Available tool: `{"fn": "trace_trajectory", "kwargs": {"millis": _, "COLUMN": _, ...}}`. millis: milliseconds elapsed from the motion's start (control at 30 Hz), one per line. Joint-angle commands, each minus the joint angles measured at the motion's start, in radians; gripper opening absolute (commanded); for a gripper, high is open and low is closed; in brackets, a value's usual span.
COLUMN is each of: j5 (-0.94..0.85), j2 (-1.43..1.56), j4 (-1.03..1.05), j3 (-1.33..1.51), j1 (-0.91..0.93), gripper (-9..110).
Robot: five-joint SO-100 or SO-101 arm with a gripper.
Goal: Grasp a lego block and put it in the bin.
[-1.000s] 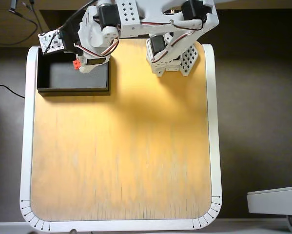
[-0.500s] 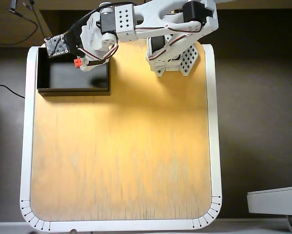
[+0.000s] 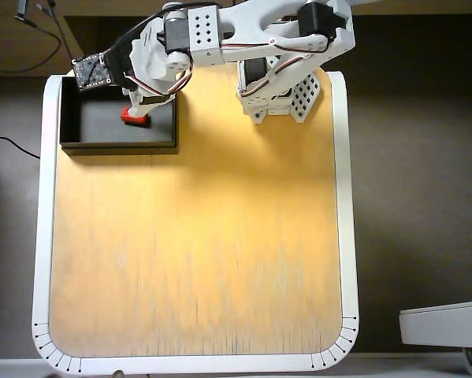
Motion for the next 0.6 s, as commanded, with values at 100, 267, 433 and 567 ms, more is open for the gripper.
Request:
{"fn": "trace_trajectory", "kwargs": {"millis": 100, "j5": -0.038, "j2": 0.064, "j4": -0.031, "j3": -0.074, "j1": 0.011, "gripper": 25}}
{"fn": "trace_trajectory", "kwargs": {"millis": 267, "j5": -0.133, "j2": 0.109, "j4": -0.031, "j3": -0.129, "j1": -0.049, "gripper": 25}}
{"fn": "trace_trajectory", "kwargs": {"millis": 433, "j5": -0.314, "j2": 0.144, "j4": -0.029, "j3": -0.278, "j1": -0.206, "gripper": 25}}
{"fn": "trace_trajectory", "kwargs": {"millis": 567, "j5": -0.403, "j2": 0.172, "j4": -0.031, "j3": -0.382, "j1": -0.333, "gripper": 25}}
